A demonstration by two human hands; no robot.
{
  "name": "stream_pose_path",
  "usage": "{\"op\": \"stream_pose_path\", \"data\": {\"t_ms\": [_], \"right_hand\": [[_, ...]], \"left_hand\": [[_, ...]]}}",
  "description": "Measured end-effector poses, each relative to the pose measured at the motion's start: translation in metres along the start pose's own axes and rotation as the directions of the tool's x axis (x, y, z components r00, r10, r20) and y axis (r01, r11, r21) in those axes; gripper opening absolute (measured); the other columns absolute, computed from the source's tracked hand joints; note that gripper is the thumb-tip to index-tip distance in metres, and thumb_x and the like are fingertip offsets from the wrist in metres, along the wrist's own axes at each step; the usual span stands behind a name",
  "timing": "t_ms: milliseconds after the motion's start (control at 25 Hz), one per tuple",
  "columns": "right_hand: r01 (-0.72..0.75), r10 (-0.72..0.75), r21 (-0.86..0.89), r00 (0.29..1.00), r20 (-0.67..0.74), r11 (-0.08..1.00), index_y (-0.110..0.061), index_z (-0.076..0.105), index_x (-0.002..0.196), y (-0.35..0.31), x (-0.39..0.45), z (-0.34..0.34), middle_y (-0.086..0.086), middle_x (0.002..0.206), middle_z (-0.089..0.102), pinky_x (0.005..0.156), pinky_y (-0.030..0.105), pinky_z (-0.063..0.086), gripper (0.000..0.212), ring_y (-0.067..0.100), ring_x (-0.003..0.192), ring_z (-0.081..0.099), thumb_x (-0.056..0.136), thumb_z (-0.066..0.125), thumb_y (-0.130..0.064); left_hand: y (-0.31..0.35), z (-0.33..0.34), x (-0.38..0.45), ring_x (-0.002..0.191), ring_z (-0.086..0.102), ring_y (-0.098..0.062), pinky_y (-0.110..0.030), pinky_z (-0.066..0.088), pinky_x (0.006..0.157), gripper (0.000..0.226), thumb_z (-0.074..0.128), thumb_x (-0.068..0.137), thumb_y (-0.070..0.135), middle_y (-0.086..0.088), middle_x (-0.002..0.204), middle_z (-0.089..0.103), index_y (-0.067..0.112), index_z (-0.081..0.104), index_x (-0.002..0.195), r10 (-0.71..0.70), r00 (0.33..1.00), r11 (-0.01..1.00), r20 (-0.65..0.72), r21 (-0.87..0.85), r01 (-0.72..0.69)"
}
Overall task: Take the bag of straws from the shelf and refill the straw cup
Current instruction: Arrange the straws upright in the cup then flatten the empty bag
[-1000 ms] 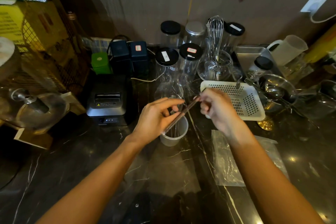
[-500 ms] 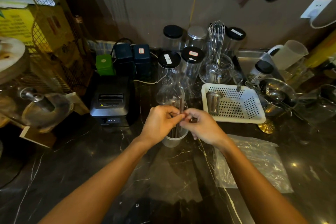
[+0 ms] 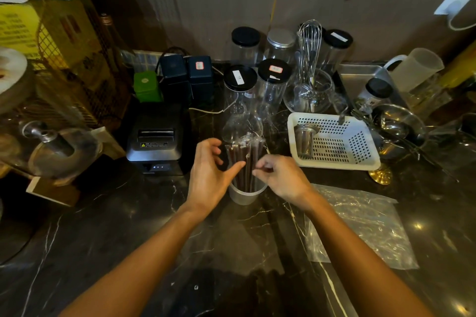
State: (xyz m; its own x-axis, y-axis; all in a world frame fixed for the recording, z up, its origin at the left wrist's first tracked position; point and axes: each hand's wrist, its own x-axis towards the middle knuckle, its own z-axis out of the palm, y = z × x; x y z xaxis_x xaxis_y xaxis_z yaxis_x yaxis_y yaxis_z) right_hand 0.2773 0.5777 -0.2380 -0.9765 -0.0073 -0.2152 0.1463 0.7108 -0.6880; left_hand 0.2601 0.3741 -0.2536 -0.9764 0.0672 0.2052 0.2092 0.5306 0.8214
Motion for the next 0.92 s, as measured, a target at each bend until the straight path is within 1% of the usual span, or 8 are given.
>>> {"op": "stream_pose_path", "data": {"t_ms": [160, 240, 360, 480, 560, 640, 760, 920], "right_hand": [[-0.062, 0.063, 0.015, 0.996, -0.064, 0.998, -0.020, 0.064, 0.126, -0.005, 0.004, -0.013, -0.006, 0.101, 0.065, 0.079, 0.031, 0.053, 0.033, 0.011, 0.091, 0.064, 0.097, 0.073, -0.035], [-0.005, 0.006, 0.034, 1.000, -0.019, 0.999, -0.024, 0.054, 0.143, -0.010, 0.006, -0.022, -0.009, 0.094, 0.062, 0.079, 0.029, 0.050, 0.050, 0.004, 0.085, 0.061, 0.098, 0.072, -0.032], [0.080, -0.079, 0.039, 0.997, -0.010, 0.996, -0.026, 0.041, 0.159, -0.020, 0.012, -0.033, -0.008, 0.100, 0.064, 0.087, 0.027, 0.047, 0.065, 0.002, 0.091, 0.061, 0.101, 0.068, -0.033], [0.111, -0.111, -0.039, 0.994, -0.006, 0.993, -0.025, 0.058, 0.147, -0.028, 0.018, -0.031, -0.009, 0.107, 0.064, 0.089, 0.025, 0.044, 0.045, 0.008, 0.103, 0.062, 0.103, 0.065, -0.032], [0.132, -0.132, -0.052, 0.991, 0.015, 0.990, -0.027, 0.065, 0.131, -0.027, 0.019, -0.027, -0.014, 0.098, 0.062, 0.088, 0.029, 0.048, 0.027, 0.007, 0.099, 0.062, 0.103, 0.065, -0.027], [0.147, -0.146, -0.036, 0.989, 0.020, 0.989, -0.025, 0.067, 0.120, -0.026, 0.018, -0.029, -0.015, 0.095, 0.063, 0.087, 0.031, 0.049, 0.017, 0.005, 0.096, 0.062, 0.103, 0.064, -0.024], [0.150, -0.149, -0.032, 0.988, 0.033, 0.988, -0.023, 0.069, 0.124, -0.027, 0.018, -0.038, -0.012, 0.099, 0.064, 0.091, 0.034, 0.052, 0.021, 0.013, 0.106, 0.065, 0.104, 0.064, -0.020], [0.143, -0.135, -0.069, 0.985, 0.106, 0.987, -0.028, 0.058, 0.143, -0.032, 0.017, -0.041, -0.015, 0.094, 0.065, 0.093, 0.042, 0.057, 0.040, 0.013, 0.098, 0.069, 0.104, 0.062, -0.020]], "left_hand": [[-0.003, 0.004, 0.009, 0.071, 0.064, -0.007, -0.012, 0.055, 0.068, 0.063, 0.085, 0.082, 0.025, 0.002, 0.103, 0.061, 0.012, 0.056, 0.137, -0.077, 0.988, 0.995, 0.134, -0.055, 0.085], [-0.001, 0.005, 0.015, 0.069, 0.065, -0.006, -0.010, 0.054, 0.068, 0.053, 0.081, 0.086, 0.022, 0.004, 0.099, 0.063, 0.014, 0.062, 0.135, -0.048, 0.984, 0.996, 0.170, -0.063, 0.059], [0.005, 0.005, 0.025, 0.076, 0.065, 0.006, -0.005, 0.052, 0.070, 0.039, 0.074, 0.093, 0.022, 0.008, 0.100, 0.059, 0.017, 0.066, 0.131, 0.033, 0.976, 0.999, 0.214, -0.031, -0.028], [0.006, 0.003, 0.033, 0.075, 0.066, 0.001, -0.010, 0.055, 0.073, 0.035, 0.071, 0.095, 0.020, 0.006, 0.099, 0.060, 0.019, 0.068, 0.130, 0.100, 0.952, 0.995, 0.290, -0.021, -0.099], [0.006, 0.001, 0.038, 0.080, 0.067, -0.005, -0.017, 0.058, 0.076, 0.035, 0.070, 0.095, 0.020, 0.000, 0.101, 0.064, 0.021, 0.068, 0.130, 0.117, 0.928, 0.993, 0.353, -0.020, -0.117], [0.006, -0.003, 0.045, 0.084, 0.066, -0.008, -0.015, 0.056, 0.077, 0.033, 0.070, 0.095, 0.019, -0.001, 0.102, 0.065, 0.022, 0.069, 0.128, 0.103, 0.904, 0.994, 0.415, -0.008, -0.110], [0.009, -0.010, 0.053, 0.083, 0.069, -0.005, -0.011, 0.055, 0.077, 0.037, 0.072, 0.094, 0.017, 0.003, 0.107, 0.065, 0.021, 0.068, 0.130, 0.104, 0.864, 0.993, 0.493, -0.003, -0.118], [0.008, -0.013, 0.050, 0.087, 0.064, -0.006, -0.019, 0.057, 0.082, 0.074, 0.077, 0.090, 0.023, 0.002, 0.125, 0.055, 0.024, 0.042, 0.155, 0.046, 0.864, 0.996, 0.501, 0.044, -0.078]]}}
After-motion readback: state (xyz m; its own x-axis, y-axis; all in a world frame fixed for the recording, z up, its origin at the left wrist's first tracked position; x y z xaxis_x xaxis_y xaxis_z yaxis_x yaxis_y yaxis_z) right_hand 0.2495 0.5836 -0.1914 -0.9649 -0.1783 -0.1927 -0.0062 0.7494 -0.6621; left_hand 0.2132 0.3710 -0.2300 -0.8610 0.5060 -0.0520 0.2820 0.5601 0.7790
